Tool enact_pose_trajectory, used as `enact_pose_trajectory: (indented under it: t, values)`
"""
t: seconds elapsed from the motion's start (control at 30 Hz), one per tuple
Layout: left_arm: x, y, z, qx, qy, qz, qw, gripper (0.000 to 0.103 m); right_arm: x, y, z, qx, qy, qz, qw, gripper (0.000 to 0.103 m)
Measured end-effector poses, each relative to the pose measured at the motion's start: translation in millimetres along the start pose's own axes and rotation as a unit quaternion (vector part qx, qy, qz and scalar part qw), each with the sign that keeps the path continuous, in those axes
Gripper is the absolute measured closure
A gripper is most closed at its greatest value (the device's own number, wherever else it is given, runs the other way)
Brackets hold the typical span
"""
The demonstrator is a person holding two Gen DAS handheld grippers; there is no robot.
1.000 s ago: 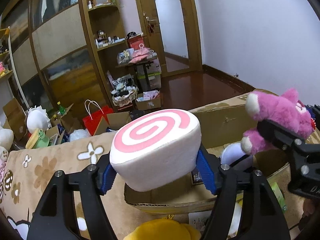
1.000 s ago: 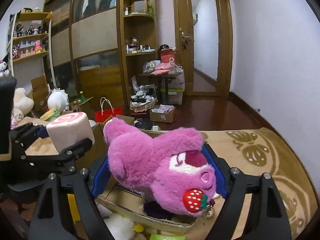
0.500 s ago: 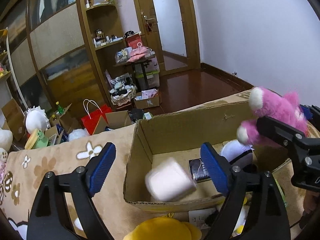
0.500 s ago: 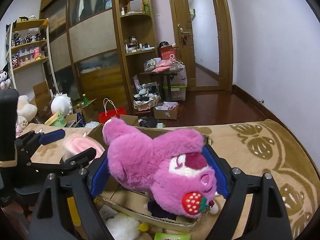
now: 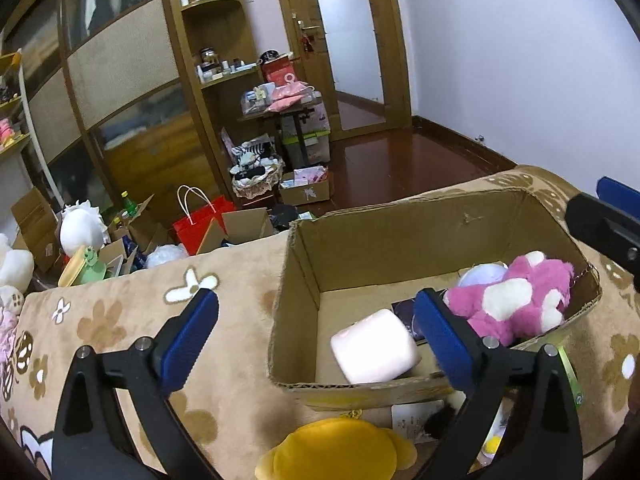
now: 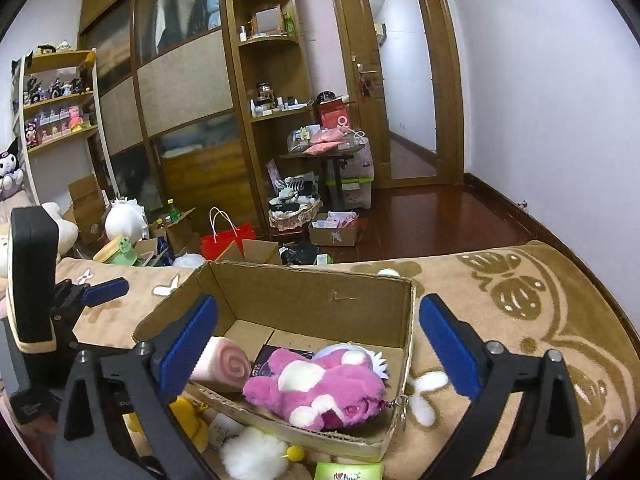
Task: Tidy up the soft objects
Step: 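Open the left tool over the box while the right tool releases the pink bear inside, then grasp the yellow round plush with the left tool while the right tool grasps the white pompom keychain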
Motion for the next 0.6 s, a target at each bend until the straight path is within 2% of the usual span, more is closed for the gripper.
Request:
enact_pose_trajectory:
  t: [0.27, 0.43, 0.6]
  values:
    - [-5.8, 0.5, -13.1, -0.001, -0.001, 0.000, 1.0000, 0.005, -1.3, -4.1, -21.3, 0.004, 0.012, -0.001, 1.000, 0.000]
    - [-9.4, 7.0, -29.1, -0.013, -0.003, 0.009, 0.9999, 0.005, 2.3, -3.0, -34.0, 0.005, 0.017, 0.001, 1.000, 0.000]
    - [-16.7, 13.5, -42.4, -0.033, -0.011, -0.002, 0.9994, 0.005, 0.7, -1.3, -42.0, 0.005, 0.019, -0.001, 1.000, 0.000]
Point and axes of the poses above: each gripper's, at about its wrist camera, not at the fingertips, and z roughly the way its jaws point, x to its right, y to its underside, the point moved 7 cm from there along z, roughly the way its jaws point, and after that the axes turned 14 degrees about -z, right-handed, at the moved point
